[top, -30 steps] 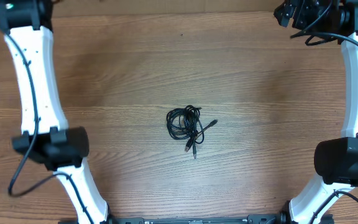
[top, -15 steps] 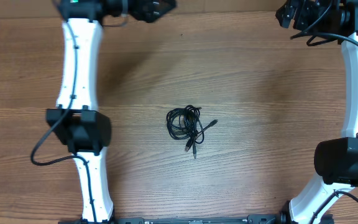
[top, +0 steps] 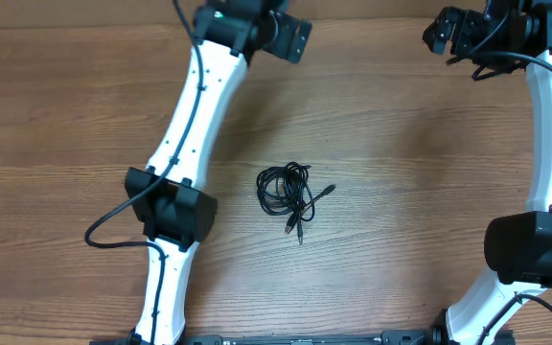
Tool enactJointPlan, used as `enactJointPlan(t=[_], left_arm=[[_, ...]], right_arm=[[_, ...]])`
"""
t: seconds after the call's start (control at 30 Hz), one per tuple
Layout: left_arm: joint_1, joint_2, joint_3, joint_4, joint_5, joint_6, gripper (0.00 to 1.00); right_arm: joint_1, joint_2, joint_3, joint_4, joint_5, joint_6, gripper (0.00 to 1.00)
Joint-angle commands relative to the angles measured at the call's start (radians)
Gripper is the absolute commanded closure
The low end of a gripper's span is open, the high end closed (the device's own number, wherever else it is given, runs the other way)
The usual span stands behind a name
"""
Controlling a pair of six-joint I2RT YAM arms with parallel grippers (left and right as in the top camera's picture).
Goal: Untangle cables
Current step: 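Raise both arms up from rest and swing them forward over the table, then lower the right gripper onto the black cable bundle and grasp it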
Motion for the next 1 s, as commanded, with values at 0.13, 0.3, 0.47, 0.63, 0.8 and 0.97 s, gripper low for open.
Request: enactJointPlan(t=[0.13,0.3,0.47,0.63,0.8,0.97], left_arm=[[-0.029,-0.004,0.021,-0.084,-0.095,0.024,0.01],[-0.005,-0.004,0.021,-0.093,-0.111,0.023,0.00],[0.079,-0.004,0.021,-0.094,-0.087,-0.085,0.00],[0.184,-0.004,0.021,-0.116,0.042,-0.138,0.00],[0.245,-0.004,0.021,-0.151,0.134,-0.137,0.00],[0.245,-0.004,0.021,-0.161,0.137,-0.137,0.00]], right_arm=[[0.000,-0.006,0.025,-0.113,0.001,-0.004,0.00],[0.000,-0.006,0.012,-0.161,-0.169,-0.003,0.00],[0.018,-0.006,-0.028,-0.156,-0.327,-0.003,0.00],[0.094,-0.006,-0.095,-0.183,-0.427,-0.014,0.00],[0.325,-0.027,-0.098,-0.295,0.028,0.096,0.00],[0.557,-0.129,-0.097,-0.410,0.499,0.300,0.00]])
